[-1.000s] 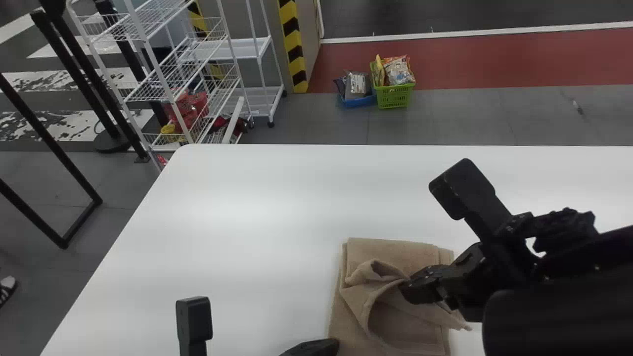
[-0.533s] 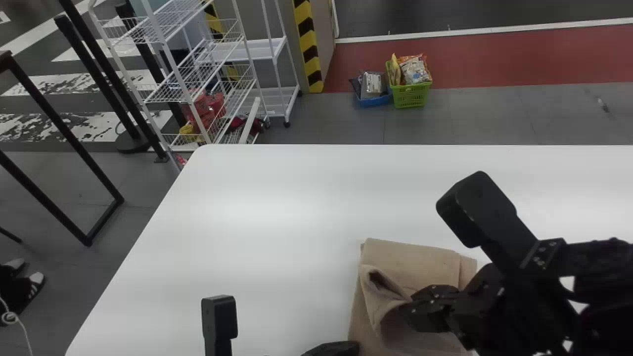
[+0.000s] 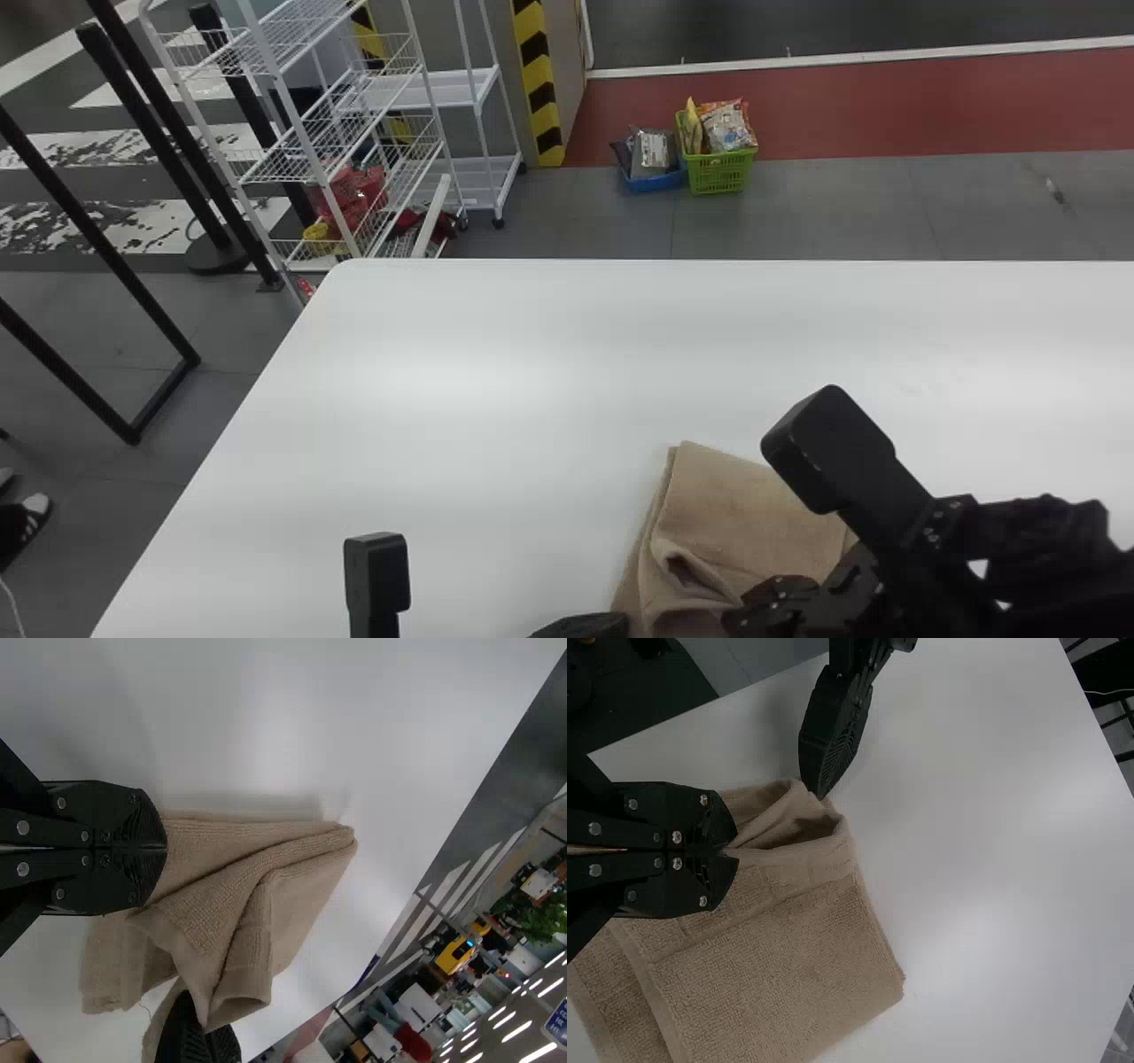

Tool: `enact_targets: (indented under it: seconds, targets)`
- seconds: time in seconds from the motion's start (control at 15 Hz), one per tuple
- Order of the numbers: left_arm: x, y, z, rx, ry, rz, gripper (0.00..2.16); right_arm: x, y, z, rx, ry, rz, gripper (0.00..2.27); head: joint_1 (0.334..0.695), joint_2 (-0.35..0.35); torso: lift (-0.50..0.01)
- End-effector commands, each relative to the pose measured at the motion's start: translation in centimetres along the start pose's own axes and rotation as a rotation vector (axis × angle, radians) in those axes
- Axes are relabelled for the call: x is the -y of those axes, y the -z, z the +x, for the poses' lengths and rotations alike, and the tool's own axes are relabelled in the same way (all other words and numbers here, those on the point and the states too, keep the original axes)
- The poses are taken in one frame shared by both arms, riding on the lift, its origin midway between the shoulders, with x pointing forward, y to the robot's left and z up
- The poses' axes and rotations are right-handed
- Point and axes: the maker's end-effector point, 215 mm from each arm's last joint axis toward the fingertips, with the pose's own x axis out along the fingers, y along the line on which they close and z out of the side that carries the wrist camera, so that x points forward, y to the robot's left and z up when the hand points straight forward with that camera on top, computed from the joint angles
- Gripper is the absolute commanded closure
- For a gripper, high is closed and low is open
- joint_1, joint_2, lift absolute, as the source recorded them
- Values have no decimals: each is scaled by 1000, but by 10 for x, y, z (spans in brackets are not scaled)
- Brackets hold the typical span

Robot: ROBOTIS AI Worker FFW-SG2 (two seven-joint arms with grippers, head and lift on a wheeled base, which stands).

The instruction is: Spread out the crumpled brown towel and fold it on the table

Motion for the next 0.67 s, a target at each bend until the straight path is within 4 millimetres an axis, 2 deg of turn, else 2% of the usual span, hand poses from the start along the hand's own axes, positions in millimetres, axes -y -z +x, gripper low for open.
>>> enact_targets:
  seconds: [0.0,0.13,0.2,0.27,0.33,0.47,0.6]
  targets:
    - [-1,1,-1,-2,-1,0,2138,-8,-3,10,-6,-29,27,1713,695,223,-127]
    - [-2,1,-3,-1,-4,2,2142,-13,2,20,-27,-47,45,1288,695,236,-127]
    - [-1,0,-2,1,-2,4,2138,-16,2,23,-29,-62,51,775,695,251,-127]
    - [-1,0,-2,2,-2,3,2142,-18,4,24,-32,-72,58,49,695,256,-127]
    - [-2,0,-2,1,-2,5,2142,-19,5,24,-29,-85,69,-2,695,261,-127]
    - [-1,-1,-3,3,-1,5,2138,-13,3,14,11,-109,116,36,695,269,-127]
    - [-2,0,-3,2,-3,4,2142,0,-7,-9,93,-121,167,49,695,263,-127]
